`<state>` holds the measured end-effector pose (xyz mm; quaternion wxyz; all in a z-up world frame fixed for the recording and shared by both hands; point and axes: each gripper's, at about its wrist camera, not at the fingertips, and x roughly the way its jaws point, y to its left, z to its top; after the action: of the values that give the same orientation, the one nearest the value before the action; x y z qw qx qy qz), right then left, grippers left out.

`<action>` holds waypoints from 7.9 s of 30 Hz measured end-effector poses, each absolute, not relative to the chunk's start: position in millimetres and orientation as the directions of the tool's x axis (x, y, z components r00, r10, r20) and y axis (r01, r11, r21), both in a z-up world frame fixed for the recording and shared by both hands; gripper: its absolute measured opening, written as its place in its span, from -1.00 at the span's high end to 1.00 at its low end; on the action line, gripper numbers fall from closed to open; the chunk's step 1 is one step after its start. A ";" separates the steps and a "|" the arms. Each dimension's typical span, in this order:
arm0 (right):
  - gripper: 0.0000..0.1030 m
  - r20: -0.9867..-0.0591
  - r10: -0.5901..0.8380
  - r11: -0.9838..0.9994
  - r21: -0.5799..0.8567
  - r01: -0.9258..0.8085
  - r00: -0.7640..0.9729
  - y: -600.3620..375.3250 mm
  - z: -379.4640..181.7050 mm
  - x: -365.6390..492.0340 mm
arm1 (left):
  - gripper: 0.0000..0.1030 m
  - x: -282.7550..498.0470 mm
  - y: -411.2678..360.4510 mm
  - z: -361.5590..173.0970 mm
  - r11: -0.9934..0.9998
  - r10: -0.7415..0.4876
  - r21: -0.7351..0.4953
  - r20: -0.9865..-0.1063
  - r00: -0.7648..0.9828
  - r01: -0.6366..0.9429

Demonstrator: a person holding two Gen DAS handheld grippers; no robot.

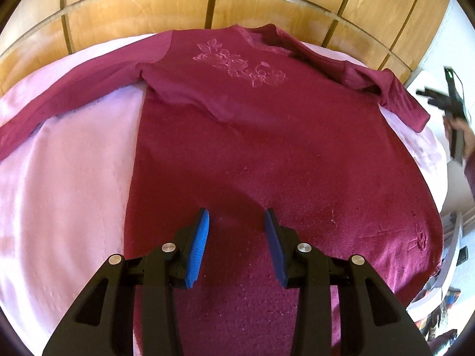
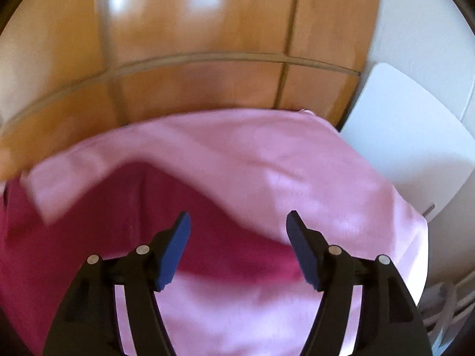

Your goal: Fold small clothes

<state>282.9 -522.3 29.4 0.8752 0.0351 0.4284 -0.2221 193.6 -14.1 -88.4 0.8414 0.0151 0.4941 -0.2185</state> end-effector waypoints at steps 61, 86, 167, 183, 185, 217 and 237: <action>-0.51 -0.831 -0.137 0.845 0.186 0.501 0.539 -536.1 44.9 319.1 | -0.10 204.3 64.2 -55.9 0.942 -0.336 -0.296 -0.803 0.492 0.160; 0.82 -0.892 0.256 0.963 0.271 -0.012 0.372 -309.8 -19.0 153.0 | 0.94 123.1 99.1 -88.9 0.832 -0.554 -0.473 -0.728 0.403 0.289; -0.31 -0.800 -0.256 0.562 0.333 0.757 0.542 -688.0 -0.2 221.6 | 0.38 257.2 -56.0 -72.9 0.885 -0.406 -0.191 -0.763 0.502 0.425; -0.61 -0.726 -0.194 0.564 0.468 0.681 0.660 -688.9 22.4 284.5 | 0.28 252.0 -66.0 -94.6 0.910 -0.328 -0.137 -0.813 0.480 0.391; -0.37 -0.762 -0.137 0.544 0.475 0.691 0.632 -677.9 -4.3 273.2 | 0.27 252.2 -64.4 -94.6 0.909 -0.338 -0.148 -0.810 0.479 0.391; 0.90 -0.676 -0.100 0.885 0.275 0.376 0.730 -491.2 89.9 349.7 | 0.27 249.8 -20.5 -74.0 0.869 -0.485 -0.355 -0.747 0.454 0.344; -0.21 -0.718 0.362 0.932 0.298 -0.208 0.594 -179.1 30.7 367.0 | 0.27 306.9 15.6 -51.3 0.785 -0.611 -0.567 -0.639 0.467 0.251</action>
<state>367.0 -179.1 30.7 0.8880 0.0914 0.4211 0.1607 306.9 15.6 -51.3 0.8325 -0.2016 0.4464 -0.2588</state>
